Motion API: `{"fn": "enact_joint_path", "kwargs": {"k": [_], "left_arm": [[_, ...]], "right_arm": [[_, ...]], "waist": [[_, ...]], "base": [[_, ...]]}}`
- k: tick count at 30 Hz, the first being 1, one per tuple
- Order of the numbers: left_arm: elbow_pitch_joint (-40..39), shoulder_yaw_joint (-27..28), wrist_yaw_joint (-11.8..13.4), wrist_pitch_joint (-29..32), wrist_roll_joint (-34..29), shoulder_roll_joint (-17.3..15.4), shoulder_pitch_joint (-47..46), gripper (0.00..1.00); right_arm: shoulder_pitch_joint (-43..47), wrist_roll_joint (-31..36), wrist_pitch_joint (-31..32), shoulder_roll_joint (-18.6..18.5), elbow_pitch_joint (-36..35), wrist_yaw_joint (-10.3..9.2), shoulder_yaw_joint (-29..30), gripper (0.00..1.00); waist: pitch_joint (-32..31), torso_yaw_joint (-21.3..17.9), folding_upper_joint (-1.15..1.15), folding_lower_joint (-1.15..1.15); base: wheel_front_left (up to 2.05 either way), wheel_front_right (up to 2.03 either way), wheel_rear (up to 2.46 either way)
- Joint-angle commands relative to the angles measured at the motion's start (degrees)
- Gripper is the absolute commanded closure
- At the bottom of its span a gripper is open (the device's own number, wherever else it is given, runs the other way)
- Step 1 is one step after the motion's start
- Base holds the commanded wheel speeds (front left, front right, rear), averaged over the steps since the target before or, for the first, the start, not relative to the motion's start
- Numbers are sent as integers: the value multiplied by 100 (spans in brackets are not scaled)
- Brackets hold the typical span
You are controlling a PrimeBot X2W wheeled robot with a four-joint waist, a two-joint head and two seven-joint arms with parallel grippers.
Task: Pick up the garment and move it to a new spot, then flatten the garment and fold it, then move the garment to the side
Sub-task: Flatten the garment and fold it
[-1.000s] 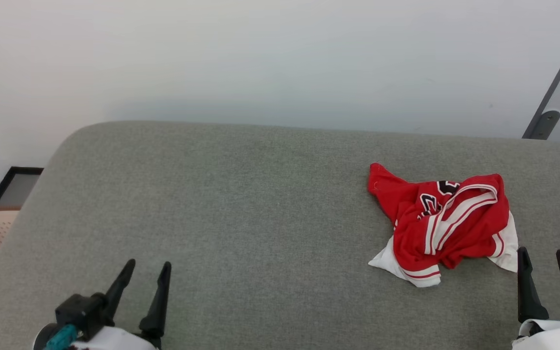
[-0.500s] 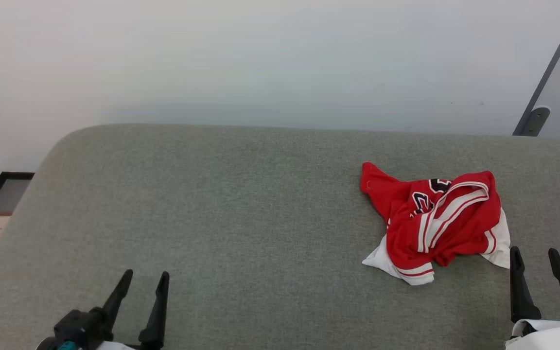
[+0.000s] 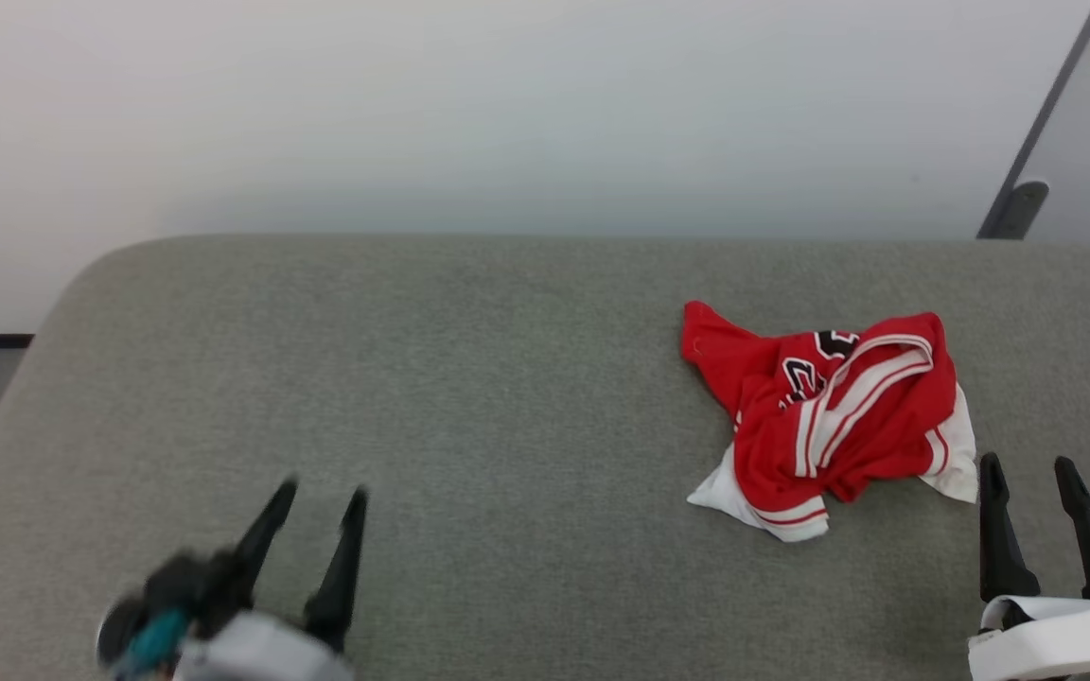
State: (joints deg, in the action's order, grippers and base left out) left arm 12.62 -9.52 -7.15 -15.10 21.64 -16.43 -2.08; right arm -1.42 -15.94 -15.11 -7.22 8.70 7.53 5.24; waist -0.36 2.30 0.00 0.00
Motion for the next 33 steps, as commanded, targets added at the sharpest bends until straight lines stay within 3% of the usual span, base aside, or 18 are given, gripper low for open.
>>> {"fn": "enact_joint_path", "kwargs": {"k": [1, 5, 9, 14, 18, 25, 33], "left_arm": [[15, -224, -35, 117, 32, -109, -441, 0], [110, -1008, -35, 809, 591, -364, -1413, 0], [482, -2002, -34, 1951, 1380, -610, -2387, 0], [987, -3033, -27, 3732, 2813, -663, -3380, 0], [1311, -3512, -27, 4711, 3507, -630, -3986, 0], [1689, -4132, -28, 5048, 3969, -556, -4544, 0], [1999, -4614, -28, 4799, 4353, -563, -4774, 0]], "right_arm": [[-87, -35, -4, 43, -30, -8, -9, 0], [-182, -62, -4, 109, -9, -8, -29, 0], [-360, -83, -4, 129, 22, -8, -86, 0], [-587, -137, -4, 177, 26, -8, -68, 0], [-731, -181, -4, 238, 48, -8, -127, 0], [-928, -290, -4, 326, 88, -8, -199, 0], [-964, -295, -4, 363, 107, -8, -200, 0]], "waist": [[186, -181, 0, 0], [403, -414, 0, 0], [611, -711, 0, 0], [886, -1080, 0, 0], [1120, -1404, 0, 0], [1462, -1908, 0, 0], [1591, -2185, 0, 0]], "base": [[0, 0, 0], [0, 0, 0], [0, 0, 0], [0, 0, 0], [0, 0, 0], [0, 0, 0], [0, 0, 0]]}}
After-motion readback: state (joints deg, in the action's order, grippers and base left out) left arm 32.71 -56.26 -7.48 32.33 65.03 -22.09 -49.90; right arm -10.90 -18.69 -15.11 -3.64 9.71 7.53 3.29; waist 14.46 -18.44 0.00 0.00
